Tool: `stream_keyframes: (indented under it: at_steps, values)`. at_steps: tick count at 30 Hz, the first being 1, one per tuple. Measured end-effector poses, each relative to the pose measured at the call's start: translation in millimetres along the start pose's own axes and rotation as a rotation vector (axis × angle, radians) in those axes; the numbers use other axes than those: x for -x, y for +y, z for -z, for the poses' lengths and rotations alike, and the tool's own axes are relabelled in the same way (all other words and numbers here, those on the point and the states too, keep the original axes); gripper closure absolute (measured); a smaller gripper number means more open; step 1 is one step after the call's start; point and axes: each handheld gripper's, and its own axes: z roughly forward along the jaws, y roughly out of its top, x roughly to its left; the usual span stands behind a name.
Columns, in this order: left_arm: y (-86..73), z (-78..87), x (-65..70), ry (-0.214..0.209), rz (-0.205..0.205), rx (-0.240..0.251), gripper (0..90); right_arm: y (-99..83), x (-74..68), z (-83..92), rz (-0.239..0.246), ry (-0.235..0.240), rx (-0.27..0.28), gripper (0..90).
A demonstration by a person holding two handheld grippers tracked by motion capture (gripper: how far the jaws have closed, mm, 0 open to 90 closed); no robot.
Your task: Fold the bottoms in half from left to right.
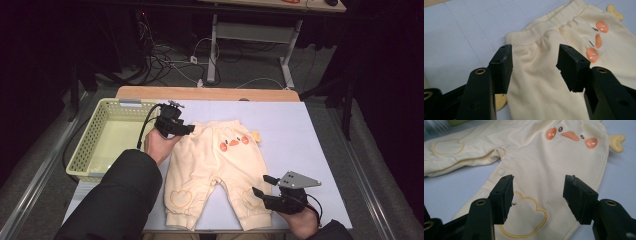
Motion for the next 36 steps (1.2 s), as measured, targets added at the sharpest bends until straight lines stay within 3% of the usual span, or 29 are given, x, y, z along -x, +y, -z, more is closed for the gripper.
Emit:
stream_keyframes:
  at_steps: [12,21,27,36]
  values:
    - [7.0,-18.5,-4.6,-0.009,-0.004,-0.073,42.3,0.3,-0.6,-0.9,0.002,0.001,-0.005,42.1]
    - [11.7,-28.0,-13.6,0.004,0.053,-0.081,42.3,0.3,-0.7,-0.5,-0.001,0.003,-0.003,42.0]
    - [11.4,-40.3,-18.3,-0.016,0.099,-0.124,42.7,0.3,-0.3,-0.6,-0.002,0.005,-0.002,42.0]
    - [8.3,-51.6,-24.7,0.019,0.127,-0.185,42.6,0.2,-0.2,-0.5,-0.002,0.009,-0.002,42.0]
